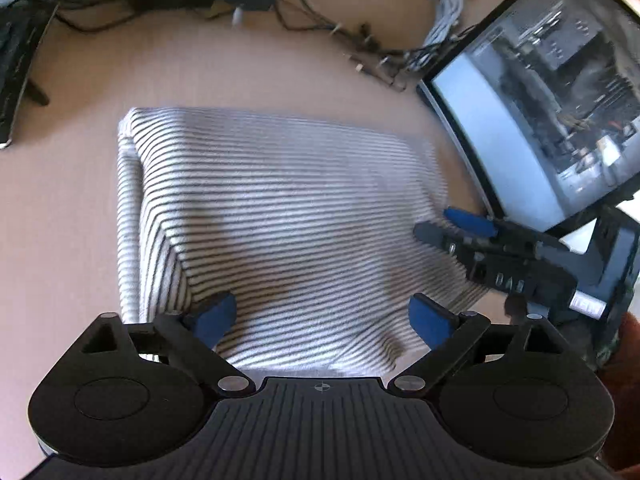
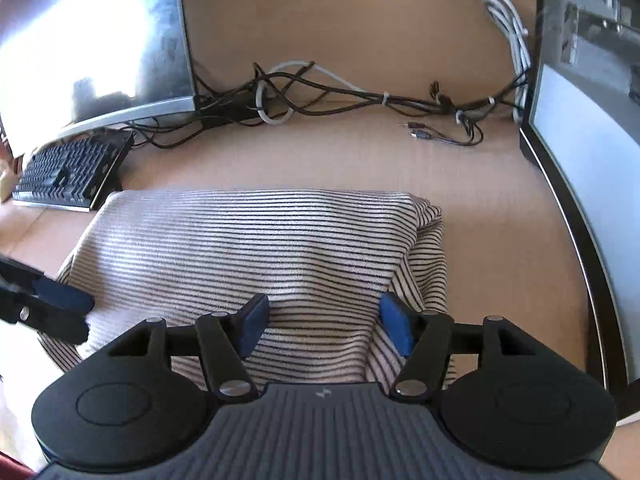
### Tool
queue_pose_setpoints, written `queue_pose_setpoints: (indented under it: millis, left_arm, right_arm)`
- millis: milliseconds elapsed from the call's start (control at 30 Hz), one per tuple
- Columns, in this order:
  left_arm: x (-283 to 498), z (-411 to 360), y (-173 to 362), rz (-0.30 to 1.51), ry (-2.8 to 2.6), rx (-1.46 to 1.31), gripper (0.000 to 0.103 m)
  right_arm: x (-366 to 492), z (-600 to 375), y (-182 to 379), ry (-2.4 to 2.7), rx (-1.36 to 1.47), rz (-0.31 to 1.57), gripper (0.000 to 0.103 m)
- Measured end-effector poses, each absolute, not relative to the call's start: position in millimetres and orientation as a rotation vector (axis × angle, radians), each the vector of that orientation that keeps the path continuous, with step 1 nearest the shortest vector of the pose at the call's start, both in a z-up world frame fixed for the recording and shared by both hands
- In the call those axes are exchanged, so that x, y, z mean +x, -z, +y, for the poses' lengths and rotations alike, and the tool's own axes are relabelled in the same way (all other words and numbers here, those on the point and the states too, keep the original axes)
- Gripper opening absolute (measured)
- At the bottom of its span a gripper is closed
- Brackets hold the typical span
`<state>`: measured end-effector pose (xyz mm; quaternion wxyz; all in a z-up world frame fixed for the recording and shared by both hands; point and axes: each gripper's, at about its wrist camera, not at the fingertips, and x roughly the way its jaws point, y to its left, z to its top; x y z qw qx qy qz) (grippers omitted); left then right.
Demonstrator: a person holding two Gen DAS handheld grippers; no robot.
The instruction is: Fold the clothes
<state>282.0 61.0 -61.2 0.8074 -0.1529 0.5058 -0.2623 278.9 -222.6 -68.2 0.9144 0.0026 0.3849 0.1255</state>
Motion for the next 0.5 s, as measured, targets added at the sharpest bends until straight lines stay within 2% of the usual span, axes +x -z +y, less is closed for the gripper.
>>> queue_pose_setpoints:
  millis: [167,300,500]
  left_arm:
    - [306.9,64.2,61.0,1.056,0.578,-0.342,0.098]
    - [334.4,61.6,59.3,1.02,0.581,-0.312,0.098]
    - [364.7,49.3,53.1,0.976,0.556,-0.164,0.099]
  right_arm:
    - [265.3,-225.5,67.8,-0.241,0.061,0.82,0.069]
    - [241.9,-215.7,69.3,-0.262,0.097,0.842,0.082]
    - [218.0,-205.0,48.0,-0.386,0.145,0.853,0.082]
